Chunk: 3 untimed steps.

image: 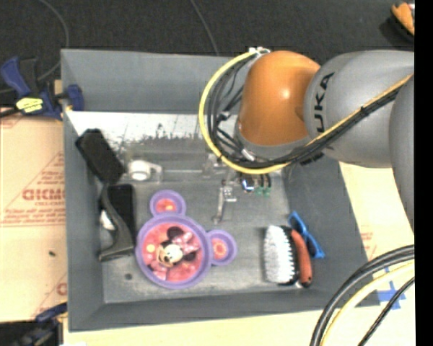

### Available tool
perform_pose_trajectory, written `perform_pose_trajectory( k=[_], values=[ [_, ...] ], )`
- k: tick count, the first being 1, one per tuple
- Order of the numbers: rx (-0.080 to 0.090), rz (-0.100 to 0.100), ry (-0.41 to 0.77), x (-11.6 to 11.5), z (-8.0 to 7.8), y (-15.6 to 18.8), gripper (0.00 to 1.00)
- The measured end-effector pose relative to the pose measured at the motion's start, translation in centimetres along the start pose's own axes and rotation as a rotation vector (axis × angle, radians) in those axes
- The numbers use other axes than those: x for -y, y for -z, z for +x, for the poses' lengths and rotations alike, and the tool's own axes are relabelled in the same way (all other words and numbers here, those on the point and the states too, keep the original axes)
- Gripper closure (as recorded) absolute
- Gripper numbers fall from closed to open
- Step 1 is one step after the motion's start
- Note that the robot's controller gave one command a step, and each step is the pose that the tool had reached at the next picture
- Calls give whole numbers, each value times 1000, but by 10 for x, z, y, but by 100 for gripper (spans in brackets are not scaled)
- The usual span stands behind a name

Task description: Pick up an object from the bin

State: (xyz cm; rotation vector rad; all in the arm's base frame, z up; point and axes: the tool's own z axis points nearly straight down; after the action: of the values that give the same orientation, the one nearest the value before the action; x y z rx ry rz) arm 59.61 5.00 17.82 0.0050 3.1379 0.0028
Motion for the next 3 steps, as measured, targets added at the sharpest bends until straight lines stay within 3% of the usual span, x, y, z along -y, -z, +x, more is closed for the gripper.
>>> perform_pose_trajectory(
  k=[1, 2, 3],
  values=[
    [0, 0, 1, 0, 0, 0, 0],
    [-3, 1, 56, 4, 63, -111, 0],
    [4, 1, 77, 2, 58, -53, 0]
  ],
)
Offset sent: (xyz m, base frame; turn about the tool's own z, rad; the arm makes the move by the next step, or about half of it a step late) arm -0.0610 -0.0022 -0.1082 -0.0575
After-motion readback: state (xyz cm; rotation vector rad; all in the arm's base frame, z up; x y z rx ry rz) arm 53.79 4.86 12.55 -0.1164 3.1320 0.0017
